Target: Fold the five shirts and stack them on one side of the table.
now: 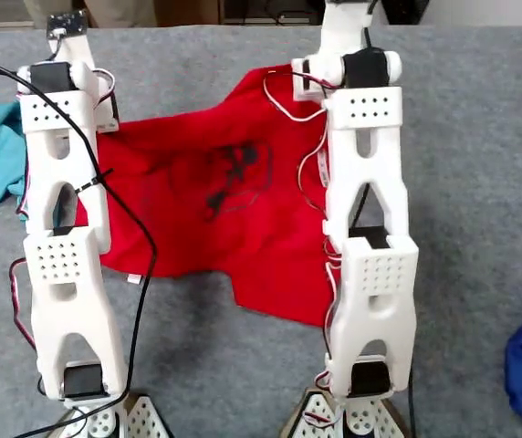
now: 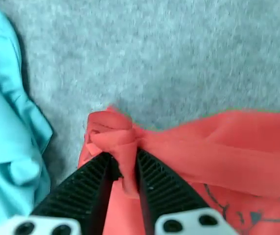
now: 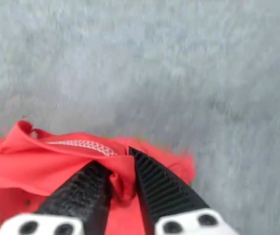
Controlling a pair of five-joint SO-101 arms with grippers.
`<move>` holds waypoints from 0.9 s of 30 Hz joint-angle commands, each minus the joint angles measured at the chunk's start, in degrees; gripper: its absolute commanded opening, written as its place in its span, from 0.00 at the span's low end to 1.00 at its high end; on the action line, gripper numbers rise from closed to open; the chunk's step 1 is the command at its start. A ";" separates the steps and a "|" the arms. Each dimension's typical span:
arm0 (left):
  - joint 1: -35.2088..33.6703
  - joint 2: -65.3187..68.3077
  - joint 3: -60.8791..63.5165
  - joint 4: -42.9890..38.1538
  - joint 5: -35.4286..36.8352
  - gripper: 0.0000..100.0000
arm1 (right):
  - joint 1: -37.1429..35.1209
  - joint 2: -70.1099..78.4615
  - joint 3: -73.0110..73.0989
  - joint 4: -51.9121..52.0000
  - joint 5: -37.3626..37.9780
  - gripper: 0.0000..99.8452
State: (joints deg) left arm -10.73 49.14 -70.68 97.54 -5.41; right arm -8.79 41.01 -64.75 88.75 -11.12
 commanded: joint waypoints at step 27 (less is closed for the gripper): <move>-6.15 -21.23 34.90 3.25 -13.63 0.02 | -0.75 -19.03 26.15 13.45 -2.90 0.01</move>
State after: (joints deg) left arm -15.91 35.43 -42.55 100.18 -17.10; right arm -10.99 27.56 -42.15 101.32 -13.85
